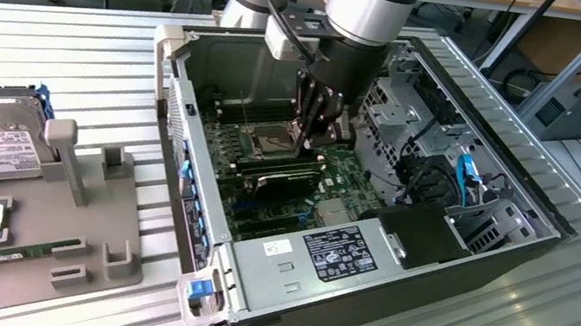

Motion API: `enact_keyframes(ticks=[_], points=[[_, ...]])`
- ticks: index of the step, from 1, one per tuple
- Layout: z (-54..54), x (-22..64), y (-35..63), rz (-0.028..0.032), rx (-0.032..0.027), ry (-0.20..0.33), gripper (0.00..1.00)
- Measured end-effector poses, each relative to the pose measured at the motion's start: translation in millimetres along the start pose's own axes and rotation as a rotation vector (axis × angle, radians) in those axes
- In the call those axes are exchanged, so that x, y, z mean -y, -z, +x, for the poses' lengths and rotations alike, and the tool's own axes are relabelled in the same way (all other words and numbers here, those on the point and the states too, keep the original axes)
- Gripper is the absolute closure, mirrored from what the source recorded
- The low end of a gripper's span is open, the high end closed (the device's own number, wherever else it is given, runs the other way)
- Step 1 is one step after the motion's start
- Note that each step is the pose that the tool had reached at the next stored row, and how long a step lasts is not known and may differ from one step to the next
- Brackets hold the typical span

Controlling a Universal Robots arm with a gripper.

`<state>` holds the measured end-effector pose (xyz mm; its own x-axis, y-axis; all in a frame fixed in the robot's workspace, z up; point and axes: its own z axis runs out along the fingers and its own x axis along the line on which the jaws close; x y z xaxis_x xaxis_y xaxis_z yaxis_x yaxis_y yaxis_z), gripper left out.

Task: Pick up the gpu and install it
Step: 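Press down on the gpu until it lock into place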

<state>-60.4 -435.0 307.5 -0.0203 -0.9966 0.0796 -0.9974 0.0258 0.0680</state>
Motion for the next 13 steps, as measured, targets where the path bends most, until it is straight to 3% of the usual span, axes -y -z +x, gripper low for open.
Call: enact_keyframes(ticks=[4,13], points=[[0.0,-1.0,-0.1,-0.0001,-0.0001,0.000,0.89],[4.6,-16.8,-3.1,0.0000,0.0000,0.000,0.89]])
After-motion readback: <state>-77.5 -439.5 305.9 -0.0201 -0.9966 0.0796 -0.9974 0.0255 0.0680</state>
